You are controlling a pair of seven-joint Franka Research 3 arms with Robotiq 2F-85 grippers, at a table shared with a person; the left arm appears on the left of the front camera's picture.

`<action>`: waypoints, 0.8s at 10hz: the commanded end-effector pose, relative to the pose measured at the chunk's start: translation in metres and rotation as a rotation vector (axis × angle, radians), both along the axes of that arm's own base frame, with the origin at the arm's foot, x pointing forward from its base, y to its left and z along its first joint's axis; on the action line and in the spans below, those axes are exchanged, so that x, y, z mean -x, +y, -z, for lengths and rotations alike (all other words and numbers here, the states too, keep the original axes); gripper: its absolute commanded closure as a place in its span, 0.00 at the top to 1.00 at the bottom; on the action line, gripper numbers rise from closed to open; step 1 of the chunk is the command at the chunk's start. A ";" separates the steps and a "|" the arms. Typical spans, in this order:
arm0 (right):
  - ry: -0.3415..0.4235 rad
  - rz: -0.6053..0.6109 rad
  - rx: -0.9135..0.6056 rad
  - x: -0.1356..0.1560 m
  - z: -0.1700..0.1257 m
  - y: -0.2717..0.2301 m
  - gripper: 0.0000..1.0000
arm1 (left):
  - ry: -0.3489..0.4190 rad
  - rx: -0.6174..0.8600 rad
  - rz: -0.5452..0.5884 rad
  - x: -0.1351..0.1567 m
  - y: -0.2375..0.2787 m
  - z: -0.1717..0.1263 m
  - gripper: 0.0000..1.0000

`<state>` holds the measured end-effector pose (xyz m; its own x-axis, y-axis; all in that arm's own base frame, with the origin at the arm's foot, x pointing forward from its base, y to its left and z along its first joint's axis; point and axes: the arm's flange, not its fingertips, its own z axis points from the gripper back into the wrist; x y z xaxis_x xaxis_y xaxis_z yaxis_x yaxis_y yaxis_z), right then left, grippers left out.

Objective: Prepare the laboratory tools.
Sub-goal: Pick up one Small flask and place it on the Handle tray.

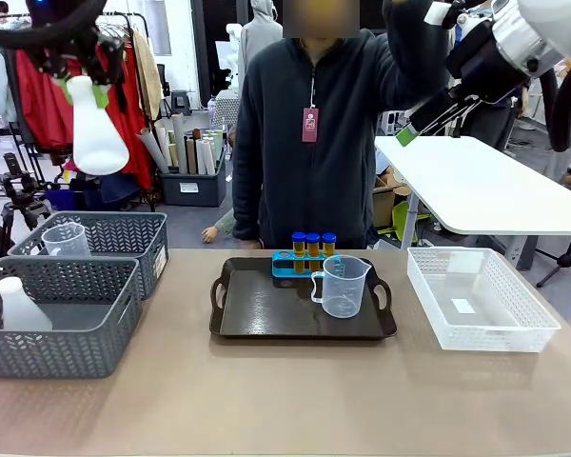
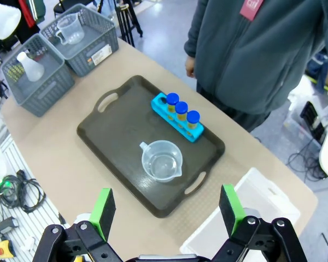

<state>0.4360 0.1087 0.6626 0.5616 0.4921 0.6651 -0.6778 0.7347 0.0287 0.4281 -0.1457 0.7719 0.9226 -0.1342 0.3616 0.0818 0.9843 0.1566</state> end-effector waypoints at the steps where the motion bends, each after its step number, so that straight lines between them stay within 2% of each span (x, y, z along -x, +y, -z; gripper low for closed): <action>1: 0.000 -0.003 -0.005 0.000 -0.001 0.000 1.00 | -0.008 -0.027 0.012 -0.011 -0.007 -0.013 0.00; 2: 0.000 -0.003 -0.005 0.000 -0.001 0.000 1.00 | 0.000 0.000 0.000 0.000 0.000 0.000 0.00; 6: 0.000 -0.003 -0.005 0.000 -0.001 0.000 1.00 | 0.000 0.000 0.000 0.000 0.000 0.000 0.00; 7: 0.000 -0.003 -0.005 0.000 -0.001 0.000 1.00 | 0.000 -0.007 0.007 -0.008 -0.005 -0.003 0.00; 8: 0.000 -0.003 -0.005 0.000 -0.001 0.000 1.00 | 0.031 -0.019 0.064 -0.019 -0.013 0.002 0.00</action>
